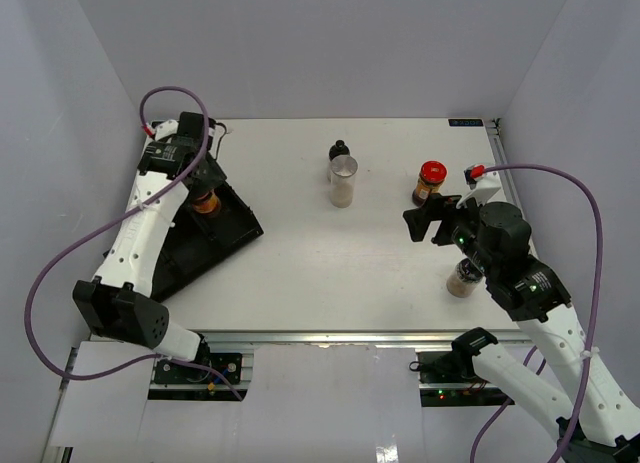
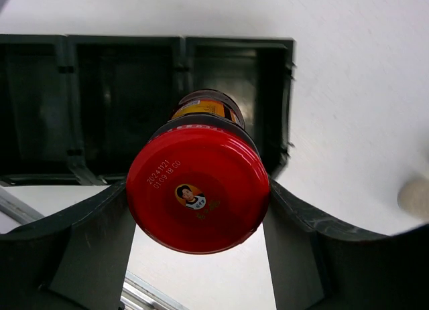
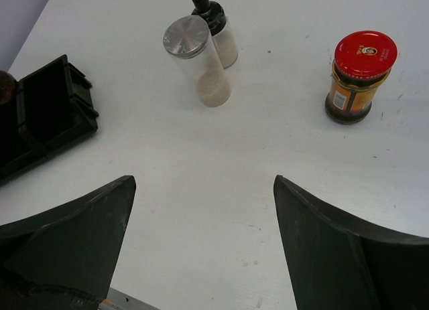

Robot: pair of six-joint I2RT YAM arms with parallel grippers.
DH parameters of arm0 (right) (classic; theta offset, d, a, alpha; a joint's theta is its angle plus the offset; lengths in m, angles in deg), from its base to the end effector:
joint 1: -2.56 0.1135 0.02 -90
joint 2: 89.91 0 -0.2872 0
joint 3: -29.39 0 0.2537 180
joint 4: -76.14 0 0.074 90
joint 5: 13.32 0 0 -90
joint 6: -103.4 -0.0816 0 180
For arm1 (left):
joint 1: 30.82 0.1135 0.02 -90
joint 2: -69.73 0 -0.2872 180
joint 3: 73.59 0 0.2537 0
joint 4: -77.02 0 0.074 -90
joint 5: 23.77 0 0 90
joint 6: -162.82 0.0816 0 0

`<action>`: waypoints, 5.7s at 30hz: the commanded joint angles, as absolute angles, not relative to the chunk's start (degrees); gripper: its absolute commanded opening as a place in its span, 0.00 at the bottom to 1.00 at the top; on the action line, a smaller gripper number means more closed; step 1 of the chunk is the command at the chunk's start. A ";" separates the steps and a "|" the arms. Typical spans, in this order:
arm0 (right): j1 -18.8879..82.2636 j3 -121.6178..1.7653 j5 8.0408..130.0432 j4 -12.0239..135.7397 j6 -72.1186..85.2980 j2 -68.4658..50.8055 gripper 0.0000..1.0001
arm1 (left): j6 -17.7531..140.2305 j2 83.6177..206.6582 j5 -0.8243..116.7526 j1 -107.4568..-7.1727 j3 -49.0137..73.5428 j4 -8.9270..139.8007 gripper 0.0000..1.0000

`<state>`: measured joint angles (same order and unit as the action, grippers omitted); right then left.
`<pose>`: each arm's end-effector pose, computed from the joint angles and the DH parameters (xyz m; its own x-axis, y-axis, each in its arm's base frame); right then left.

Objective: Organize the condiment bottles

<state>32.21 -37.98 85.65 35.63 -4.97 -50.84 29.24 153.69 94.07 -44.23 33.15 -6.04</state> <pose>0.1553 0.0738 0.3821 -0.2867 0.1950 -0.9380 -0.2801 0.9192 0.2767 0.2969 -0.0316 0.3704 -0.5981 -0.4841 -0.6387 -0.5970 0.8008 -0.0480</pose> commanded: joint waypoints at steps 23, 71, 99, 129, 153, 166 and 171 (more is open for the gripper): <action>32.36 -39.18 89.99 34.59 -0.63 -54.16 0.90 | 35.77 140.64 93.32 -10.34 16.78 9.95 0.00; 32.36 -37.00 88.65 35.73 -1.10 -55.42 0.90 | 31.59 142.50 93.21 -6.92 -1.03 22.60 0.01; 32.43 -36.46 89.60 35.47 -1.01 -55.77 0.90 | 35.25 141.28 87.27 -5.68 4.62 18.49 0.98; 26.26 -45.15 105.03 36.22 -5.80 -32.78 0.90 | 45.42 134.64 65.58 -58.90 5.20 30.76 0.98; 12.15 -59.47 90.36 50.33 4.78 -0.39 0.90 | 48.49 128.53 69.75 -73.44 -6.54 34.73 0.98; 12.23 -61.24 90.12 48.36 5.67 8.14 0.90 | 48.96 127.98 70.76 -73.44 -7.40 36.40 0.98; 12.22 -61.01 91.38 48.96 6.40 10.38 0.90 | 48.50 129.77 70.99 -73.44 -7.01 35.63 0.98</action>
